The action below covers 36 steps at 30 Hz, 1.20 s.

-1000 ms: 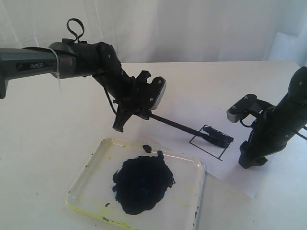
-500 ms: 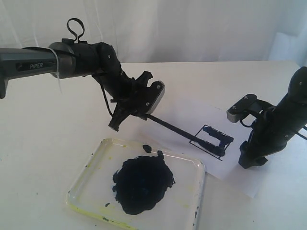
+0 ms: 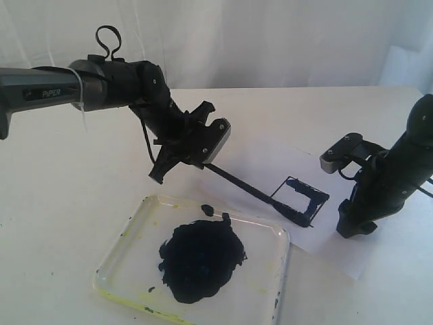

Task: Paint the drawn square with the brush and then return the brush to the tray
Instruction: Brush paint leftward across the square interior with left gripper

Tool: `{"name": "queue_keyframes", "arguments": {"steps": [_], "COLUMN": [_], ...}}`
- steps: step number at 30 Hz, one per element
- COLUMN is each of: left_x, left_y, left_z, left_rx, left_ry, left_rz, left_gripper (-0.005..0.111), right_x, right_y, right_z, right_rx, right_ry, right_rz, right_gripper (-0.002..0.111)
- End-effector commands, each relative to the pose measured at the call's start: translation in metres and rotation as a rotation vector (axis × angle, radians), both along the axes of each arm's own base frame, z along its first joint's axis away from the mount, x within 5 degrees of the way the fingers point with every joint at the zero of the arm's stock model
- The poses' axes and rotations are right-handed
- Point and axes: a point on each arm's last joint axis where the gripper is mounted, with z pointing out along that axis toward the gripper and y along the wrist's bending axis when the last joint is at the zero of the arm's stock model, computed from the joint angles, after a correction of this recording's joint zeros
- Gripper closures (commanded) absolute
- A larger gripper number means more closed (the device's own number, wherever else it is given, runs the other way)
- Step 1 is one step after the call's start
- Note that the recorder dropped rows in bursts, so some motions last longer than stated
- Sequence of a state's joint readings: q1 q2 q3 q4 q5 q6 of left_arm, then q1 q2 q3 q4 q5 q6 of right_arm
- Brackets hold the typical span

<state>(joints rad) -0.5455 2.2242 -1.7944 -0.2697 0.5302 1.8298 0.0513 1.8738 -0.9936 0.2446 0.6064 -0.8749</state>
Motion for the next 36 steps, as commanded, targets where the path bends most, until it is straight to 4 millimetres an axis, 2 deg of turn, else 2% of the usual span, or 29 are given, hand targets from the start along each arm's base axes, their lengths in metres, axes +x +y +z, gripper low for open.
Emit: {"name": "queue_keyframes", "arguments": {"steps": [1, 19, 23, 36], "left_x": [0.0024, 0.0051, -0.0021, -0.0005], "left_y": [0.002, -0.0023, -0.0015, 0.0011], "left_z": [0.0007, 0.0041, 0.0008, 0.0002], "left_rx": [-0.013, -0.105, -0.053, -0.023], "left_ry": [-0.002, 0.013, 0.06, 0.034], "left_rz": [0.031, 0.121, 0.046, 0.029], "left_gripper": [0.107, 0.107, 0.107, 0.107], "right_x": [0.0002, 0.0002, 0.0002, 0.0002], "right_y": [-0.0016, -0.0016, -0.0016, -0.0016], "right_z": [-0.0087, -0.0087, -0.0087, -0.0087], "right_rx": [-0.013, -0.013, -0.013, -0.013], "right_ry": [0.008, 0.008, 0.008, 0.008], "right_rz": [0.006, 0.006, 0.006, 0.006], "right_gripper": [0.042, 0.042, 0.042, 0.042]}}
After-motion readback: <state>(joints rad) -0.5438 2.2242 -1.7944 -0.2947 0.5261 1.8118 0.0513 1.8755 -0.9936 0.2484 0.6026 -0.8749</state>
